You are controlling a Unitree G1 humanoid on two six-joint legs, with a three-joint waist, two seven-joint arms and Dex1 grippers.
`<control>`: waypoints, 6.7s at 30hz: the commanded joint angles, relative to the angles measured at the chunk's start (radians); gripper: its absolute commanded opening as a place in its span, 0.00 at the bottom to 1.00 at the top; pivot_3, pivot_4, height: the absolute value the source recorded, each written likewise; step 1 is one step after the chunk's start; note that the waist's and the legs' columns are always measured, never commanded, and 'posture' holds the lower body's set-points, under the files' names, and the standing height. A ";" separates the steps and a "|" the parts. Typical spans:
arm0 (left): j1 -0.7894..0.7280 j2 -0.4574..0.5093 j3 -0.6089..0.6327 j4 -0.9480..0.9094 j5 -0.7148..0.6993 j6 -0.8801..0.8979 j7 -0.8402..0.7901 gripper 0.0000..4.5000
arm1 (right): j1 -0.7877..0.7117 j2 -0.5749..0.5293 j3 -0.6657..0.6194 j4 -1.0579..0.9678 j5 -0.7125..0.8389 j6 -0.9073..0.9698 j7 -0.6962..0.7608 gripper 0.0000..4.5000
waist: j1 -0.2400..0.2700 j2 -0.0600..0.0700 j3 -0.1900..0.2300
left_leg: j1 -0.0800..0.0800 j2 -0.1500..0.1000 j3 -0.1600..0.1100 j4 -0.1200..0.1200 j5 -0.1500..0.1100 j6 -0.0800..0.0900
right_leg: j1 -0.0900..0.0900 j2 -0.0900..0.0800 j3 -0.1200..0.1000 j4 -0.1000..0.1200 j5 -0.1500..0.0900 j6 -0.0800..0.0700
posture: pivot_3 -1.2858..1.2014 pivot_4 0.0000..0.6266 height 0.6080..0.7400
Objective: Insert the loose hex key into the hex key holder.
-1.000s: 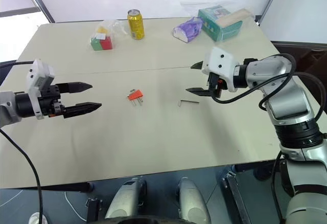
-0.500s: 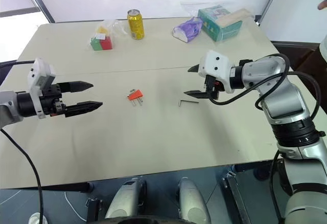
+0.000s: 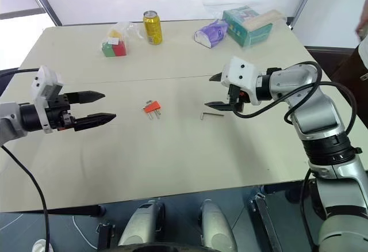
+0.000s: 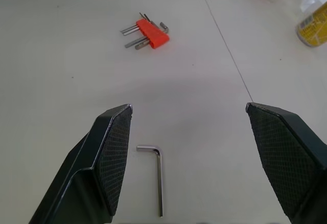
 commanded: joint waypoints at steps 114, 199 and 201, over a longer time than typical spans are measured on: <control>0.188 0.000 0.206 -0.217 -0.098 0.068 0.190 0.99 | -0.275 0.796 0.156 0.994 -0.331 -0.366 -0.342 0.82 | -0.052 0.000 0.000 | 0.002 -0.001 -0.005 -0.010 0.002 -0.004 | -0.002 -0.001 -0.002 0.002 0.002 0.003 | 0.52 0.24 1.00; -0.406 -0.233 -0.108 0.146 -0.085 0.000 -0.008 1.00 | -0.356 0.275 0.214 0.565 -0.516 -1.339 -0.608 0.22 | -0.047 -0.001 -0.001 | 0.002 -0.002 -0.005 -0.011 0.007 -0.010 | -0.003 0.000 -0.002 0.004 0.003 0.002 | 0.52 0.24 1.00; -0.403 -0.234 -0.107 0.145 -0.088 0.000 -0.004 0.88 | -0.355 0.275 0.214 0.565 -0.517 -1.338 -0.605 0.22 | -0.048 -0.001 -0.001 | 0.002 -0.002 -0.005 -0.011 0.007 -0.010 | -0.003 0.000 -0.002 0.004 0.003 0.002 | 0.52 0.24 1.00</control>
